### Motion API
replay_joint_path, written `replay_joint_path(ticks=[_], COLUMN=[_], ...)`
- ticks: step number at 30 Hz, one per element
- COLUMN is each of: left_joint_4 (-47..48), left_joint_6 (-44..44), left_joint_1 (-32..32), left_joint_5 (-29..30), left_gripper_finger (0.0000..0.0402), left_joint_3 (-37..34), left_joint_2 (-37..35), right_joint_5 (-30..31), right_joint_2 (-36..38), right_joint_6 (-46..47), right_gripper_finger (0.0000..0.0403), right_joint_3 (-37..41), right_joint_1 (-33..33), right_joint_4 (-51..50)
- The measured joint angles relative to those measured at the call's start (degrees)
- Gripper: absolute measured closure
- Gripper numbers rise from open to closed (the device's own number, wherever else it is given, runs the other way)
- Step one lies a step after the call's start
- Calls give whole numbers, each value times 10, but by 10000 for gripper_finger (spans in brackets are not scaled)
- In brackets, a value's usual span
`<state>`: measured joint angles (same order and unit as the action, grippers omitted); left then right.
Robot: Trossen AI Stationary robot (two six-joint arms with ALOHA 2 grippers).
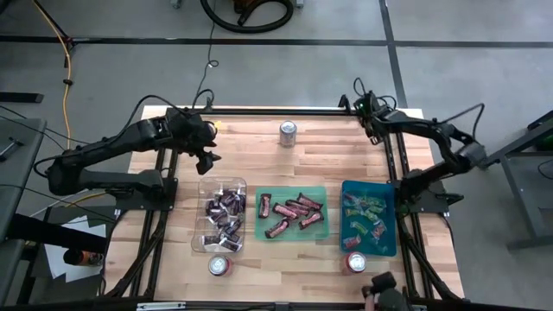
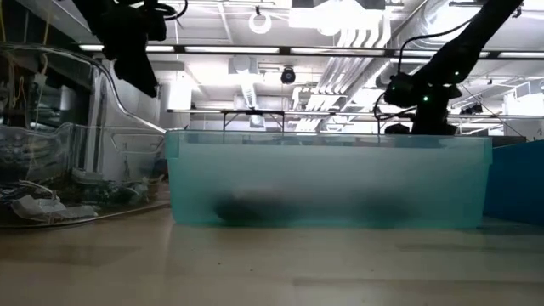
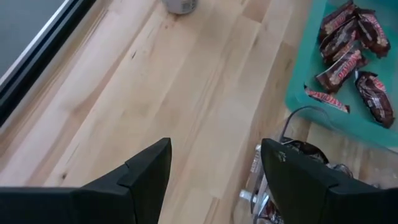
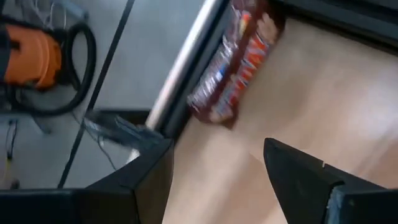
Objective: Organize candy in baskets
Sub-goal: Put the brown chocolate bar into the green bin
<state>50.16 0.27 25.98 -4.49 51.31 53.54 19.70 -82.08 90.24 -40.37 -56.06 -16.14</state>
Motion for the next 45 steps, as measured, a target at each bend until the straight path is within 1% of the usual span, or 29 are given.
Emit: replay_joint_path(ticks=[2,6,10,13,18,22,25,28,31,35,36,37,39,43,45], left_joint_4=[5,31,67,78,79,79,84,92,103,104,103,101,97,86,72], left_joint_6=[1,4,4,4,4,4,4,4,4,1,2,4,11,15,15], left_joint_1=[0,0,0,0,0,0,0,0,0,0,0,0,0,0,0], left_joint_5=[0,-1,-1,-1,-1,-1,-1,1,1,1,0,-4,-15,-19,-19], left_gripper_finger=[167,167,167,167,167,167,167,167,167,167,167,167,167,167,167], left_joint_3=[0,0,0,0,0,0,0,0,0,0,0,0,0,0,0], left_joint_2=[-2,-4,-4,-4,-4,-4,-4,-4,-4,-7,-11,-15,-25,-53,-67], right_joint_5=[14,16,25,49,67,72,76,82,84,82,81,82,84,136,155], right_joint_2=[-21,-64,-100,-123,-169,-220,-253,-271,-271,-263,-258,-251,-231,-170,-130], right_joint_6=[9,40,61,96,116,116,123,121,101,30,6,-17,-46,-108,-143], right_gripper_finger=[160,160,160,160,163,186,213,244,289,376,387,391,385,398,398], right_joint_3=[-24,-65,-91,-113,-152,-197,-228,-243,-242,-240,-240,-239,-239,-239,-239], right_joint_1=[-9,-26,-39,-41,-41,-39,-39,-38,-30,-16,-9,-3,5,22,32], right_joint_4=[-9,-65,-80,-113,-170,-231,-277,-297,-300,-299,-301,-301,-306,-334,-338])
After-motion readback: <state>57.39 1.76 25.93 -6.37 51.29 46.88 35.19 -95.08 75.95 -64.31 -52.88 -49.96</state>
